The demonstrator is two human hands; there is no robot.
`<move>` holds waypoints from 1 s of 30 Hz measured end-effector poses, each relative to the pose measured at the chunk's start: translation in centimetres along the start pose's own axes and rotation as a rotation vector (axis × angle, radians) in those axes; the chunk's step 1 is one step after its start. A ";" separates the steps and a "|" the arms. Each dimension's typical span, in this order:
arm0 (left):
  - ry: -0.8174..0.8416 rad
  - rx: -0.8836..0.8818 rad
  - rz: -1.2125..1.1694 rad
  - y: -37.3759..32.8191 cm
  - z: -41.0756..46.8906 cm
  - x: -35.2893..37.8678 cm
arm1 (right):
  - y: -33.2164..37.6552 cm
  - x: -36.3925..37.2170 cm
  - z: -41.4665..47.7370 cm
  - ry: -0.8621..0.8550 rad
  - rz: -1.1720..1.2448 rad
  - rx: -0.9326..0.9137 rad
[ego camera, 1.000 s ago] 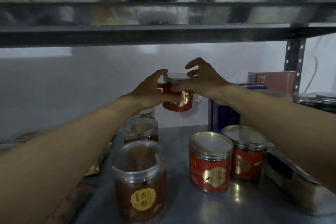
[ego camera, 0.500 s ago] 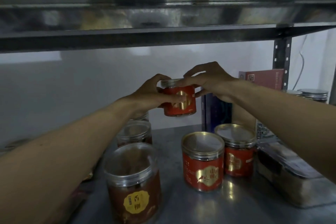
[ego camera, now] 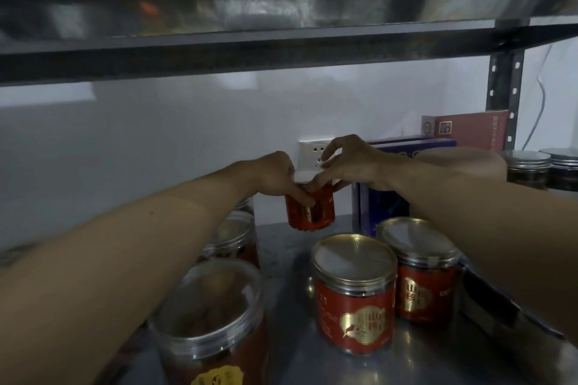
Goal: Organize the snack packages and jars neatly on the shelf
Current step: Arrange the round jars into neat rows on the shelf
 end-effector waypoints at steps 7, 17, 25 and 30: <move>0.017 -0.011 0.242 0.1 2.2 1.7 | -1.8 1.4 0.4 0.081 0.004 0.061; 0.056 -0.014 0.413 0.3 3.0 2.6 | -3.5 2.5 1.4 0.200 -0.023 0.072; 0.025 -0.027 0.435 0.6 2.8 2.6 | -3.7 2.6 1.7 0.242 -0.132 0.046; -0.068 0.062 0.253 -0.1 -1.0 0.0 | 0.5 1.2 0.5 0.089 -0.202 -0.116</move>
Point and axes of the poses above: each hand's wrist, its own z-axis towards the middle knuckle, its own x-axis out of the palm, y = z × x, the point moved 3 cm from there along z, towards the middle knuckle, and after that the axes turned 13 degrees about -x, right-handed, at the moved point
